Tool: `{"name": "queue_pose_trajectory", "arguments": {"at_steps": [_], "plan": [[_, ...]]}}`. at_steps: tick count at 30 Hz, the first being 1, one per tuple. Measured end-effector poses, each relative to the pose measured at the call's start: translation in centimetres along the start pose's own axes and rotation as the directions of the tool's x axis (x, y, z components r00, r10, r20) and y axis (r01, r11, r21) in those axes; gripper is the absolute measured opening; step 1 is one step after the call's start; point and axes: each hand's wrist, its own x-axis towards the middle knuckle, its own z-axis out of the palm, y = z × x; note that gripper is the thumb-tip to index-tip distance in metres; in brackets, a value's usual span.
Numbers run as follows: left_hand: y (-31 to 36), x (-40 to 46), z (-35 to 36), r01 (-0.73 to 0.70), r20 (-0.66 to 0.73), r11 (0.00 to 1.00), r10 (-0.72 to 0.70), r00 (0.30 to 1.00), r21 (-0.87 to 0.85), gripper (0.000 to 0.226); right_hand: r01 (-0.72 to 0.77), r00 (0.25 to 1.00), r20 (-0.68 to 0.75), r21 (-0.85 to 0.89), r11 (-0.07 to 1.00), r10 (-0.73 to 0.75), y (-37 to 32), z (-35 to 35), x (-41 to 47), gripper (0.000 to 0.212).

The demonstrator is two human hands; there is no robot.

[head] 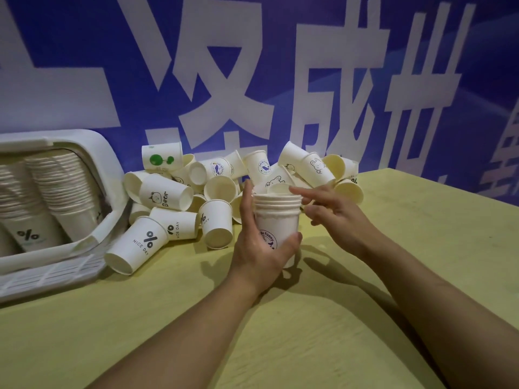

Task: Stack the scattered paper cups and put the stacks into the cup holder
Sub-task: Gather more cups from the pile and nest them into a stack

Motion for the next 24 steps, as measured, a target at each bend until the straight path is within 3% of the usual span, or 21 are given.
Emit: {"name": "queue_pose_trajectory", "arguments": {"at_steps": [2,4,6,9,14,20,24], "plan": [[-0.1,0.0,0.0,-0.005,-0.017,1.000,0.005,1.000,0.010,0.105,-0.011,1.000,-0.027,0.008,1.000,0.011,0.2,0.2,0.1,0.037],[-0.2,0.0,0.1,-0.010,-0.036,1.000,0.010,0.999,0.021,0.095,-0.014,0.982,-0.190,-0.024,1.000,0.010,0.9,0.2,0.4,0.032],[-0.1,0.1,0.2,0.000,-0.060,1.000,0.000,0.998,0.002,0.089,-0.127,0.920,-0.390,-0.175,0.976,0.050,2.0,-0.5,1.6,0.034],[-0.1,0.4,0.1,0.004,-0.085,0.999,-0.007,0.996,-0.037,0.087,-0.352,0.850,-0.510,-0.364,0.862,0.131,3.3,-2.6,4.4,0.043],[-0.4,0.8,0.2,-0.011,-0.087,0.998,0.006,0.996,-0.056,0.092,-0.293,0.937,-0.343,-0.653,0.698,0.073,4.4,-4.0,8.9,0.061],[-0.9,1.1,0.3,-0.007,-0.083,0.996,-0.001,0.997,-0.087,0.092,-0.234,0.968,-0.245,-0.775,0.586,0.062,5.7,-2.8,12.5,0.078],[-1.0,1.1,0.3,-0.015,-0.075,0.998,0.010,0.997,-0.068,0.090,-0.244,0.967,-0.240,-0.756,0.607,0.089,6.7,-2.3,12.8,0.086]]}}
